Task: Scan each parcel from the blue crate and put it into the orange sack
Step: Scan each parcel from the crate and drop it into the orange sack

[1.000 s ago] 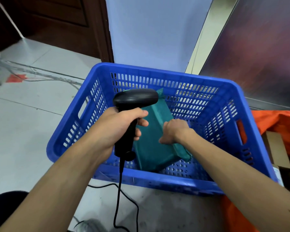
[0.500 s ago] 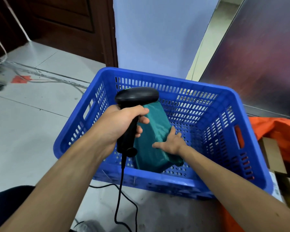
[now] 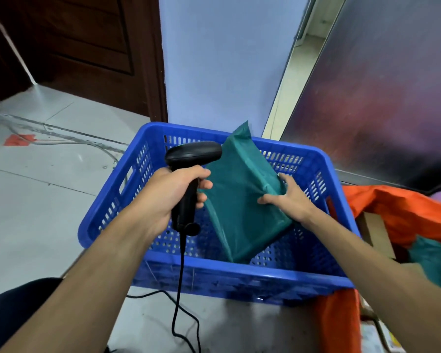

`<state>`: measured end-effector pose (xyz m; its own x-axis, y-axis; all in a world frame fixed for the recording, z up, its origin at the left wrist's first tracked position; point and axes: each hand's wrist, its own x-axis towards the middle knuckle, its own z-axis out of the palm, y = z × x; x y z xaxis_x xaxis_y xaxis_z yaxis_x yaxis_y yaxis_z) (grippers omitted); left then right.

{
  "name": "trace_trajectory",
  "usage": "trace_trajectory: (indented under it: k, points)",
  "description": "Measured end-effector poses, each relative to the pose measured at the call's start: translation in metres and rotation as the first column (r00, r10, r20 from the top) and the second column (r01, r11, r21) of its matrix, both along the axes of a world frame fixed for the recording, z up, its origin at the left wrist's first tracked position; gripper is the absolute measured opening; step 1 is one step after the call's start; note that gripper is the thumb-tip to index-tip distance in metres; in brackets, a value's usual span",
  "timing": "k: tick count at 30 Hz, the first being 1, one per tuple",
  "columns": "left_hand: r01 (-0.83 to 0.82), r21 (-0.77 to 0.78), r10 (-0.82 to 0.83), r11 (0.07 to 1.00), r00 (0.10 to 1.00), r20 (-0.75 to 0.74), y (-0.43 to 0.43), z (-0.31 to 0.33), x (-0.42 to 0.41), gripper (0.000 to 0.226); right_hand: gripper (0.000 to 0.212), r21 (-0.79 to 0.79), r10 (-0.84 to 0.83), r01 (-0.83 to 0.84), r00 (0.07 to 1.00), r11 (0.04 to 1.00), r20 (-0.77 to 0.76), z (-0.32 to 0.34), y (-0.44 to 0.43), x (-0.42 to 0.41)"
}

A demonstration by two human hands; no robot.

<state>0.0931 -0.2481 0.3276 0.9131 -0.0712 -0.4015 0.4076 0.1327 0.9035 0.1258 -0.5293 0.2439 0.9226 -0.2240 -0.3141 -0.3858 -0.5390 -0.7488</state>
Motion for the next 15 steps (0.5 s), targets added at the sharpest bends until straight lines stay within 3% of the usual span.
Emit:
trace_trajectory:
  k: [5,10,15]
  points:
    - [0.071,-0.161,-0.077,0.984,0.997,-0.030,-0.007,0.006,-0.007,0.009,0.119,0.125,-0.119,0.099,0.979,0.987,0.164,0.054,-0.019,-0.033]
    - [0.145,-0.210,-0.144,0.967,0.989,0.020,-0.018,0.012,-0.028,0.013,0.062,0.383,-0.335,0.225,0.909,0.896,0.248,0.094,-0.036,-0.075]
    - [0.177,-0.223,-0.172,0.959,0.984,0.042,-0.026,0.009,-0.052,0.023,0.060,0.523,-0.428,0.251,0.869,0.815,0.249,0.127,-0.059,-0.117]
